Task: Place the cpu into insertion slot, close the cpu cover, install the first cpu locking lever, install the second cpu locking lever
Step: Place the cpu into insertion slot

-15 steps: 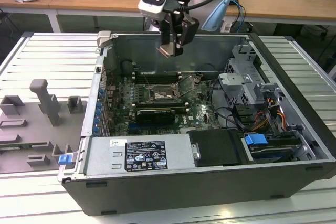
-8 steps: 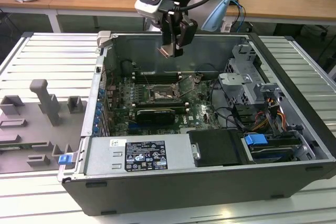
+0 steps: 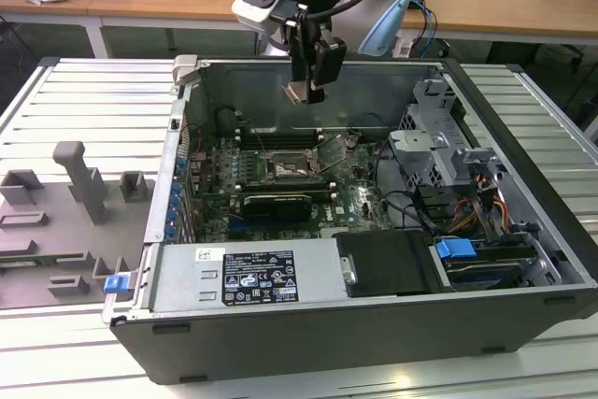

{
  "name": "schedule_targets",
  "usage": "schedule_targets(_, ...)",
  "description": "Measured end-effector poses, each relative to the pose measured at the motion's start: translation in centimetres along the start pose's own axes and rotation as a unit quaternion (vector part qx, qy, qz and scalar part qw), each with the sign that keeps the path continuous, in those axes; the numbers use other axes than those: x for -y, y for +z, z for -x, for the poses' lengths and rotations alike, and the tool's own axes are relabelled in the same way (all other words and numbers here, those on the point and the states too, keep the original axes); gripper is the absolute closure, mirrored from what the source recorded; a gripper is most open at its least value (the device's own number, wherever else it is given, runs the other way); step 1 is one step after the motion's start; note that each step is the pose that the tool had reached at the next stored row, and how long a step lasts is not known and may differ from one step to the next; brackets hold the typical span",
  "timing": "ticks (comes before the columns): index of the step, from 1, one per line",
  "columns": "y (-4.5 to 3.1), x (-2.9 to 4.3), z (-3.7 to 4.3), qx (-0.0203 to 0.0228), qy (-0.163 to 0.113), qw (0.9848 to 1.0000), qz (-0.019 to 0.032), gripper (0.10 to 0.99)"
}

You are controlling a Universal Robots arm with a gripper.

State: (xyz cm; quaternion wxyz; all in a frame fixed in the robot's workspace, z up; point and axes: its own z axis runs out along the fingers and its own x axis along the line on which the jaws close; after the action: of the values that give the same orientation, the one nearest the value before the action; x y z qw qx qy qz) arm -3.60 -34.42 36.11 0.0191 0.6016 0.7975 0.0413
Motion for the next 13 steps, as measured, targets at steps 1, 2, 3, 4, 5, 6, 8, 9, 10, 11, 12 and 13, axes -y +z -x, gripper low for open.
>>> schedule_targets(1, 0.02, 0.0, 0.0, 0.0008, 0.009, 1.0, 0.0002, 0.557)
schedule_targets(2, 0.04, 0.0, 0.0, 0.0018, 0.02, 0.9998, 0.0004, 0.557)
schedule_targets(3, 0.07, 0.01, 0.0, 0.0026, 0.029, 0.9996, 0.0006, 0.557)
schedule_targets(4, 0.09, 0.01, 0.0, 0.0033, 0.037, 0.9993, 0.0007, 0.557)
schedule_targets(5, 0.11, 0.01, 0.0, 0.0039, 0.044, 0.999, 0.0008, 0.557)
schedule_targets(6, 0.13, 0.01, 0.0, 0.0046, 0.052, 0.9986, 0.001, 0.557)
schedule_targets(8, 0.2, 0.02, 0.0, 0.006, 0.067, 0.9977, 0.0013, 0.557)
schedule_targets(9, 0.22, 0.02, 0.0, 0.0064, 0.073, 0.9973, 0.0014, 0.557)
schedule_targets(10, 0.24, 0.02, 0.0, 0.0073, 0.082, 0.9966, 0.0015, 0.557)
schedule_targets(11, 0.26, 0.03, 0.01, 0.0079, 0.089, 0.996, 0.0017, 0.557)
schedule_targets(12, 0.27, 0.02, 0.01, 0.0084, 0.094, 0.9955, 0.0018, 0.557)
schedule_targets(13, 0.29, 0.03, 0.0, 0.0091, 0.102, 0.9947, 0.002, 0.557)
